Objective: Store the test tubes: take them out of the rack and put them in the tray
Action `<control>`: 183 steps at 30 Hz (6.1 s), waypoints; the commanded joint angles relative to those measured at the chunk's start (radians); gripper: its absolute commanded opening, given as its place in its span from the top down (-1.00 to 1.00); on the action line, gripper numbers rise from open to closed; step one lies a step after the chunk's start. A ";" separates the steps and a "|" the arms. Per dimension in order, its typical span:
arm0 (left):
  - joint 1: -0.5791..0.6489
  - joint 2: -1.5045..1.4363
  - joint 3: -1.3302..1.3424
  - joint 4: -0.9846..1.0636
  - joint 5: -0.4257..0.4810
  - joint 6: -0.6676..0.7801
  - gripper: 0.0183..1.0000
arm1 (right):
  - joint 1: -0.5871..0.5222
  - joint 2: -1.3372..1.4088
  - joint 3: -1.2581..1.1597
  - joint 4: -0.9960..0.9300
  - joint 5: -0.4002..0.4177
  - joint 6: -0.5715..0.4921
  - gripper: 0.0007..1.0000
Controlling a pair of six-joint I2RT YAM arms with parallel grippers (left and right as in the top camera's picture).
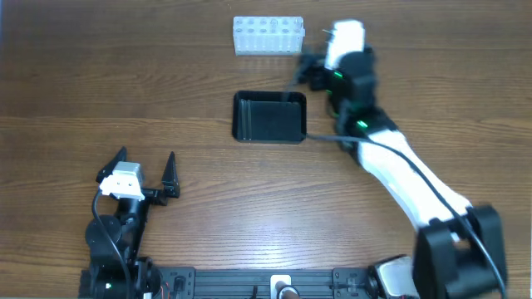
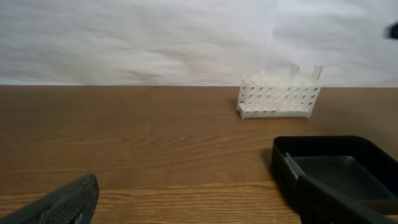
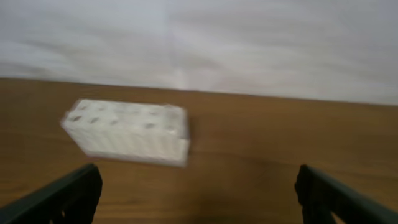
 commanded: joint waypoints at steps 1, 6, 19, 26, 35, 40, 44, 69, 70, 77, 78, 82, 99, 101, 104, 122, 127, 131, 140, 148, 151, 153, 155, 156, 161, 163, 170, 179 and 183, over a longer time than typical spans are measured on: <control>0.006 -0.007 -0.007 0.003 0.016 0.011 -1.00 | 0.092 0.125 0.164 -0.050 0.143 0.066 -0.99; 0.006 -0.007 -0.007 0.003 0.016 0.011 -1.00 | 0.163 0.243 0.305 -0.107 0.197 0.066 -0.98; 0.006 -0.007 -0.007 0.003 0.016 0.011 -1.00 | 0.209 0.507 0.638 -0.298 0.278 0.135 -0.98; 0.006 -0.007 -0.007 0.003 0.016 0.011 -1.00 | 0.200 0.617 0.784 -0.372 0.317 0.172 -0.99; 0.006 -0.007 -0.007 0.003 0.016 0.011 -1.00 | 0.166 0.660 0.793 -0.339 0.300 0.185 -0.98; 0.006 -0.007 -0.007 0.003 0.016 0.011 -1.00 | 0.159 0.673 0.793 -0.315 0.299 0.181 -0.96; 0.006 -0.007 -0.007 0.003 0.016 0.011 -1.00 | 0.149 0.677 0.793 -0.297 0.289 0.181 -0.96; 0.006 -0.007 -0.007 0.003 0.016 0.011 -1.00 | 0.123 0.713 0.792 -0.275 0.289 0.174 -0.50; 0.006 -0.007 -0.007 0.003 0.016 0.011 -1.00 | 0.123 0.713 0.792 -0.275 0.289 0.174 -0.44; 0.006 -0.007 -0.007 0.003 0.016 0.011 -1.00 | 0.123 0.713 0.792 -0.276 0.289 0.174 -0.07; 0.006 -0.007 -0.007 0.003 0.016 0.011 -1.00 | 0.123 0.713 0.792 -0.275 0.289 0.174 -0.05; 0.006 -0.007 -0.007 0.003 0.016 0.011 -1.00 | 0.123 0.713 0.792 -0.276 0.289 0.173 0.08; 0.006 -0.007 -0.007 0.003 0.016 0.011 -1.00 | 0.123 0.713 0.792 -0.289 0.289 0.166 0.33; 0.006 -0.007 -0.007 0.003 0.016 0.011 -1.00 | 0.123 0.713 0.792 -0.293 0.290 0.166 0.38; 0.006 -0.007 -0.007 0.003 0.016 0.011 -1.00 | 0.123 0.713 0.792 -0.294 0.290 0.166 0.43; 0.006 -0.007 -0.007 0.003 0.016 0.011 -1.00 | 0.123 0.713 0.792 -0.285 0.294 0.154 0.68; 0.006 -0.007 -0.007 0.003 0.016 0.011 -1.00 | 0.123 0.713 0.792 -0.284 0.294 0.154 0.71; 0.006 -0.007 -0.007 0.003 0.016 0.011 -1.00 | 0.123 0.708 0.793 -0.282 0.294 0.154 0.72; 0.006 -0.007 -0.007 0.003 0.016 0.011 -1.00 | 0.123 0.630 0.795 -0.288 0.297 0.121 0.72; 0.006 -0.007 -0.007 0.003 0.016 0.011 -1.00 | 0.123 0.423 0.795 -0.328 0.296 0.121 0.73; 0.006 -0.007 -0.007 0.003 0.016 0.011 -1.00 | 0.123 0.342 0.795 -0.345 0.292 0.121 0.72; 0.006 -0.007 -0.007 0.003 0.016 0.011 -1.00 | 0.123 0.282 0.795 -0.368 0.285 0.122 0.73; 0.006 -0.007 -0.007 0.003 0.016 0.011 -1.00 | 0.123 0.226 0.795 -0.404 0.263 0.122 0.72; 0.006 -0.007 -0.007 0.003 0.016 0.011 -1.00 | 0.123 0.203 0.795 -0.428 0.246 0.126 0.72; 0.006 -0.007 -0.007 0.003 0.016 0.011 -1.00 | 0.119 0.128 0.795 -0.642 0.111 0.171 0.71; 0.006 -0.007 -0.007 0.003 0.016 0.011 -1.00 | 0.113 0.128 0.795 -0.726 0.035 0.192 0.69; 0.006 -0.007 -0.007 0.003 0.016 0.011 -1.00 | 0.101 0.224 0.794 -0.938 -0.127 0.215 0.74; 0.006 -0.007 -0.007 0.003 0.016 0.011 -1.00 | 0.100 0.401 0.794 -1.127 -0.189 0.219 0.79; 0.006 -0.007 -0.007 0.003 0.016 0.011 -1.00 | 0.089 0.454 0.794 -1.130 -0.240 0.219 0.79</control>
